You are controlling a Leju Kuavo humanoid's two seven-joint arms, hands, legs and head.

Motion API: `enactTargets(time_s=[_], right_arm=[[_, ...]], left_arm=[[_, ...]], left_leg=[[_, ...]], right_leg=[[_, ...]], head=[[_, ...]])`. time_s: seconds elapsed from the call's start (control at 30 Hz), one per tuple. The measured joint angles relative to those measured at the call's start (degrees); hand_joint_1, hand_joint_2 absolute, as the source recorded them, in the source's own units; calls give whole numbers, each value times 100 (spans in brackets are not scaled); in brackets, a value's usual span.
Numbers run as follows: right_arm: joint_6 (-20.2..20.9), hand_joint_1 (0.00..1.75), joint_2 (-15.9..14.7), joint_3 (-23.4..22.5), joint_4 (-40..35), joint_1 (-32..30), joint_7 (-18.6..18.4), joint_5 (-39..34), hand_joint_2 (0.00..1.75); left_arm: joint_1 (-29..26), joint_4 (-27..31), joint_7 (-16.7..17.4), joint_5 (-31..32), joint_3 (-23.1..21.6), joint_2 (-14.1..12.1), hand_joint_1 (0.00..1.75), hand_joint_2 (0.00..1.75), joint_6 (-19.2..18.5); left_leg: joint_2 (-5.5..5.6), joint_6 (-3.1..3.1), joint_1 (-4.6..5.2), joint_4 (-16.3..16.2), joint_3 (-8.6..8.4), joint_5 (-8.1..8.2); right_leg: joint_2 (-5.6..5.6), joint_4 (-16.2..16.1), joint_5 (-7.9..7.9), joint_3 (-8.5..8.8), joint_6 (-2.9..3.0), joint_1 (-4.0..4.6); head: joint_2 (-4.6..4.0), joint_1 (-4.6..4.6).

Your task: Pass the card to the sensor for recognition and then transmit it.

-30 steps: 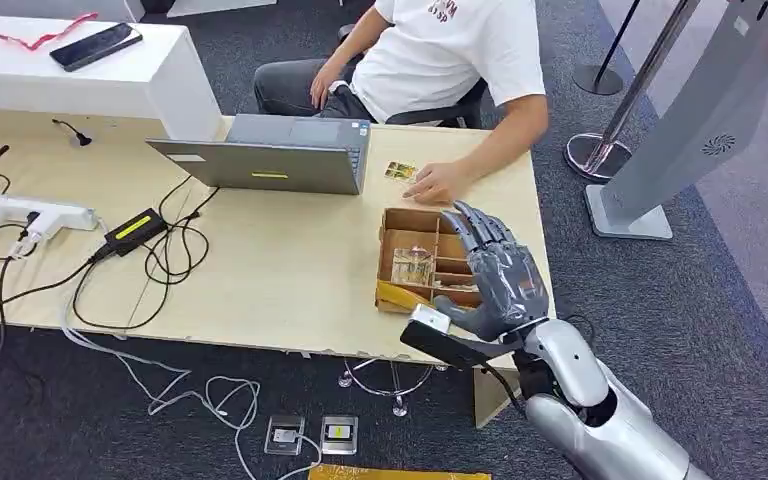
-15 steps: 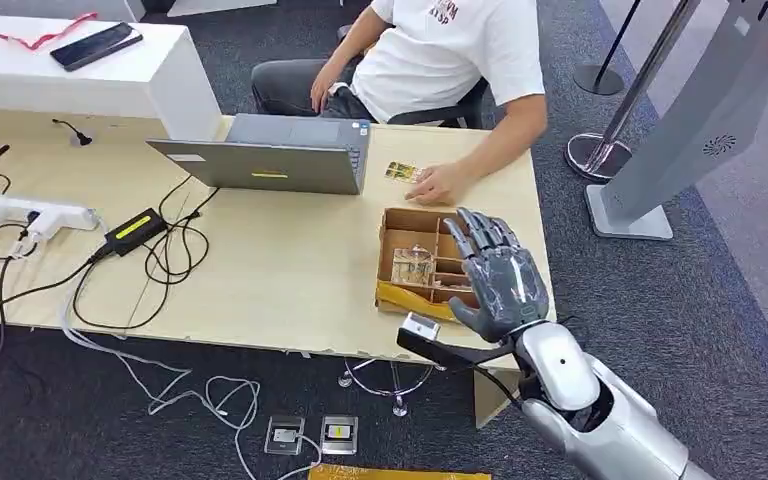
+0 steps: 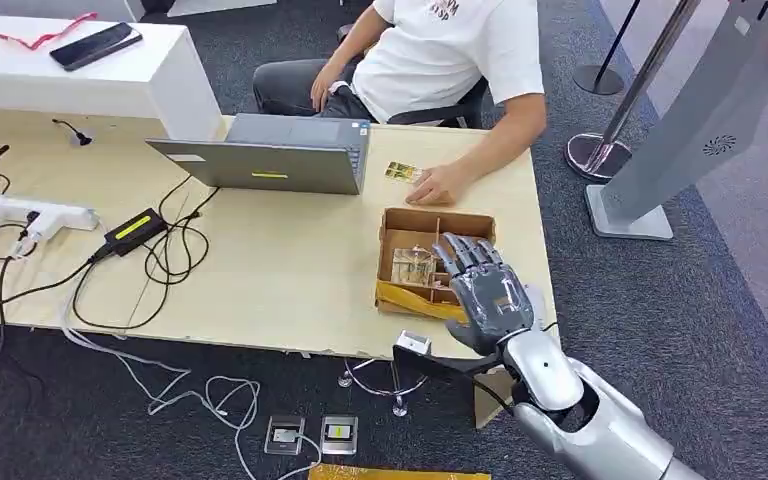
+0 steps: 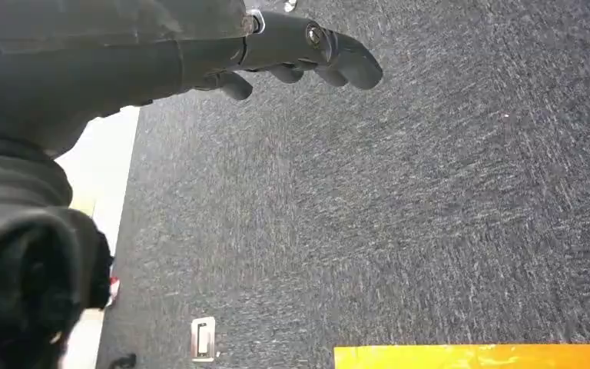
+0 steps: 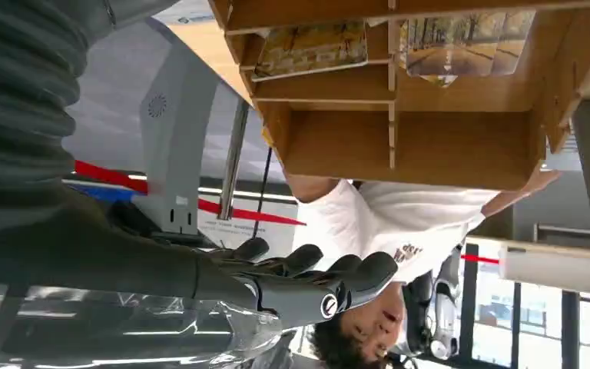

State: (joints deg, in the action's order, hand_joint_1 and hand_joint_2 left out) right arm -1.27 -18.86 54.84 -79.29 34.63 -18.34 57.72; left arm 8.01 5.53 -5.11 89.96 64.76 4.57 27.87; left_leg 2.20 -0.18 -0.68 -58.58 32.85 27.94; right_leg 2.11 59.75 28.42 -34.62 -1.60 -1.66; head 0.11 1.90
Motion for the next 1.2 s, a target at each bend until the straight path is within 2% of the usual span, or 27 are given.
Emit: enactTargets(time_s=[0.17,0.8,1.2], right_arm=[[-269,0,66,103,417,78,9,-92,175],[-435,0,310,221,1315,258,48,-171,175],[-721,0,380,251,1849,407,-142,-280,175]], left_arm=[[1,0,0,-2,0,0,0,0,46],[3,0,0,-2,26,-2,0,0,103],[8,-2,0,-2,35,-2,0,0,114]], left_leg=[[1,0,-1,0,0,0],[1,0,-4,0,0,0],[1,0,-4,0,0,0]], right_leg=[[0,0,0,0,0,1],[-1,0,0,0,0,4],[0,0,0,0,1,4]], head=[[0,2],[0,2],[0,2]])
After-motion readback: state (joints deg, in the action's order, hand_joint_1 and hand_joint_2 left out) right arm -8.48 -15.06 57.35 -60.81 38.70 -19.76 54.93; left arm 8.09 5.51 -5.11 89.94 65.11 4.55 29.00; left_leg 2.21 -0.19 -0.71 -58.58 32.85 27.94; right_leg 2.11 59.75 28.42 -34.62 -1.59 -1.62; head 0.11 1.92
